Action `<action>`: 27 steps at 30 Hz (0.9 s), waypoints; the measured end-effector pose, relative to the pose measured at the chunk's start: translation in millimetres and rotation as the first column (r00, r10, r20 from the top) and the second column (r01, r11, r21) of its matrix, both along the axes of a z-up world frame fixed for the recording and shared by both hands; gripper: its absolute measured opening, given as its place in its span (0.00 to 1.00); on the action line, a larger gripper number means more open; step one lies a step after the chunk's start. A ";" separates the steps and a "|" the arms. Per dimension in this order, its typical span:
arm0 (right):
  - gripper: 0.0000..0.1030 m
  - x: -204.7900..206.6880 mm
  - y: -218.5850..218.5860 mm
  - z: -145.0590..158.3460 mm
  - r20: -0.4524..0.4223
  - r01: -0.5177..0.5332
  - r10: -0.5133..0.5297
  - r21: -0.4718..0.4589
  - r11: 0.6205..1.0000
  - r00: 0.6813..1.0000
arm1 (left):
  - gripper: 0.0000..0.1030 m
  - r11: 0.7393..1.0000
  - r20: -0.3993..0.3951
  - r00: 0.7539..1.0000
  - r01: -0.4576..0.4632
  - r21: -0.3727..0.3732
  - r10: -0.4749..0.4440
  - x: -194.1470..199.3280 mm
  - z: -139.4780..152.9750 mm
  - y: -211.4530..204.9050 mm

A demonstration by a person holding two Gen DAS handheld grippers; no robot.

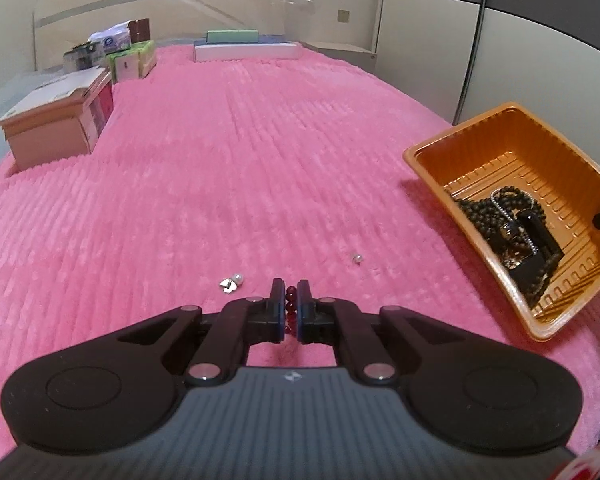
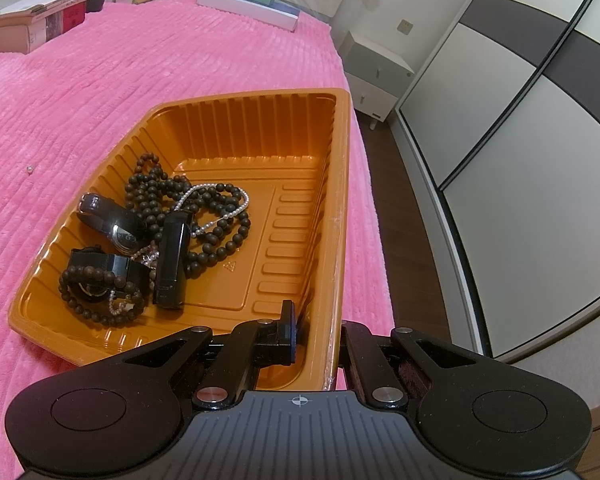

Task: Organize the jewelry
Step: 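Carry the red bead bracelet over the tray and release it with the left gripper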

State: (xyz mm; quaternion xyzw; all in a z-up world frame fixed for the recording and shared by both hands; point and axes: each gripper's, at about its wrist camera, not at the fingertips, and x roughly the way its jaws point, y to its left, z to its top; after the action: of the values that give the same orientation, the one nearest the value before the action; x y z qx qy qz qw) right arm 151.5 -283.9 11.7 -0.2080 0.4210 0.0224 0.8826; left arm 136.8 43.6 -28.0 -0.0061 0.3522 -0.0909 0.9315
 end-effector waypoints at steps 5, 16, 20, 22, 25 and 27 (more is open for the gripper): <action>0.05 0.3 -0.1 0.2 0.000 0.000 0.000 0.000 1.000 1.000 | 0.04 1.000 0.018 1.000 0.020 0.006 -0.020 0.6 9.8 -4.7; 0.05 0.0 0.5 0.2 0.000 0.000 0.000 0.000 1.000 1.000 | 0.04 0.996 0.034 0.996 0.085 0.016 -0.086 1.6 24.9 -19.0; 0.05 0.2 0.3 0.2 0.000 0.000 0.000 0.000 1.000 1.000 | 0.04 0.992 0.049 0.991 0.125 0.015 -0.126 2.7 33.5 -31.1; 0.05 -0.1 0.5 0.1 0.000 -0.001 0.001 0.000 1.000 1.000 | 0.04 0.989 0.061 0.987 0.150 0.009 -0.150 3.9 39.8 -39.9; 0.05 -0.1 0.5 0.1 0.000 0.000 0.000 0.000 1.000 1.000 | 0.04 0.982 0.075 0.979 0.190 -0.005 -0.189 6.6 48.3 -53.1; 0.05 0.1 0.5 0.1 0.000 -0.001 0.001 0.000 1.000 1.000 | 0.04 0.975 0.084 0.972 0.221 -0.018 -0.218 8.9 53.9 -63.9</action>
State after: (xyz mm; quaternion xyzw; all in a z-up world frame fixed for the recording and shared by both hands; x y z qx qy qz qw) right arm 151.6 -283.4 11.8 -0.2081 0.4209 0.0230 0.8826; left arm 145.7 -20.3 25.9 0.0239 0.3112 -0.1982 0.9291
